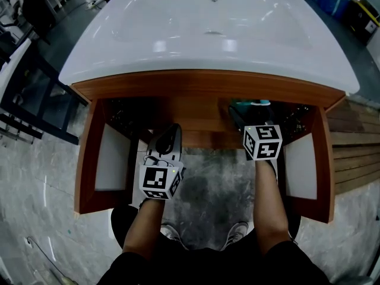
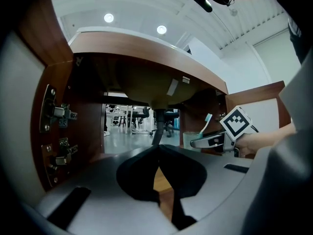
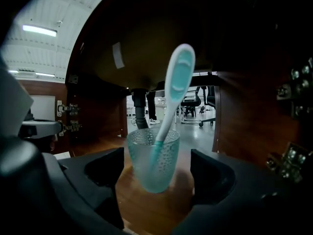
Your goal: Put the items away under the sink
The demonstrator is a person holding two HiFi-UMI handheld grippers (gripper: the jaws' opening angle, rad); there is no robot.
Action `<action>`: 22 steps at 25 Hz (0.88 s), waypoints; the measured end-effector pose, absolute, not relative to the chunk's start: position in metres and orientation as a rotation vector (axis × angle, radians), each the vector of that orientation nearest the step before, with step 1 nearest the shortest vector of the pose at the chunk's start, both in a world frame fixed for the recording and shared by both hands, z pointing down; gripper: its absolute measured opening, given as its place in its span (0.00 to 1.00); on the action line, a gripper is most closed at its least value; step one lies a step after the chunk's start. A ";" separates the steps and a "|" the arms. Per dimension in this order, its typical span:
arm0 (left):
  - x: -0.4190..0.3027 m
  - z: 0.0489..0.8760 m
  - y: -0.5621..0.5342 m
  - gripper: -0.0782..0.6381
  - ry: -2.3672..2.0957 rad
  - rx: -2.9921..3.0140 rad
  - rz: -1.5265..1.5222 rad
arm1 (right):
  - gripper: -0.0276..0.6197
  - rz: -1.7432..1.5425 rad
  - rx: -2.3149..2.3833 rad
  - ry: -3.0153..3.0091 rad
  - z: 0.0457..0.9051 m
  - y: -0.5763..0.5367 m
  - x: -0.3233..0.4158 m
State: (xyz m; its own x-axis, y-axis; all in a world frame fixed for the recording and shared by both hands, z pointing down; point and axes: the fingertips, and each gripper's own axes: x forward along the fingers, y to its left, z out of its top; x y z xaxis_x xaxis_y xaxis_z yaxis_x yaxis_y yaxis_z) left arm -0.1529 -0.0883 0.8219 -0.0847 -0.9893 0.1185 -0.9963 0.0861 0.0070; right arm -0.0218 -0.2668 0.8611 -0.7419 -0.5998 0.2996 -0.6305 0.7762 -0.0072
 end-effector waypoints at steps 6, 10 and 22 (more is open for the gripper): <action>-0.137 0.800 -0.085 0.14 -2.181 2.076 0.136 | 0.66 0.239 0.969 -2.680 0.838 -0.224 0.005; -0.140 0.771 -0.073 0.14 -2.148 2.036 0.142 | 0.47 0.248 0.974 -2.636 0.804 -0.192 0.025; -0.100 0.569 -0.021 0.14 -1.977 2.014 0.116 | 0.07 0.180 0.982 -2.618 0.577 -0.101 0.060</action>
State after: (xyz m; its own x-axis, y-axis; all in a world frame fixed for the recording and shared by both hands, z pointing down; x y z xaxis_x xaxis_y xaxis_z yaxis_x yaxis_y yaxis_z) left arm -0.1005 -0.0212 0.5694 0.0410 -0.9605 0.2751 -0.9861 0.0055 0.1662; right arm 0.0597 -0.1011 0.5769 -0.7043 -0.6148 0.3549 -0.6576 0.7533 0.0001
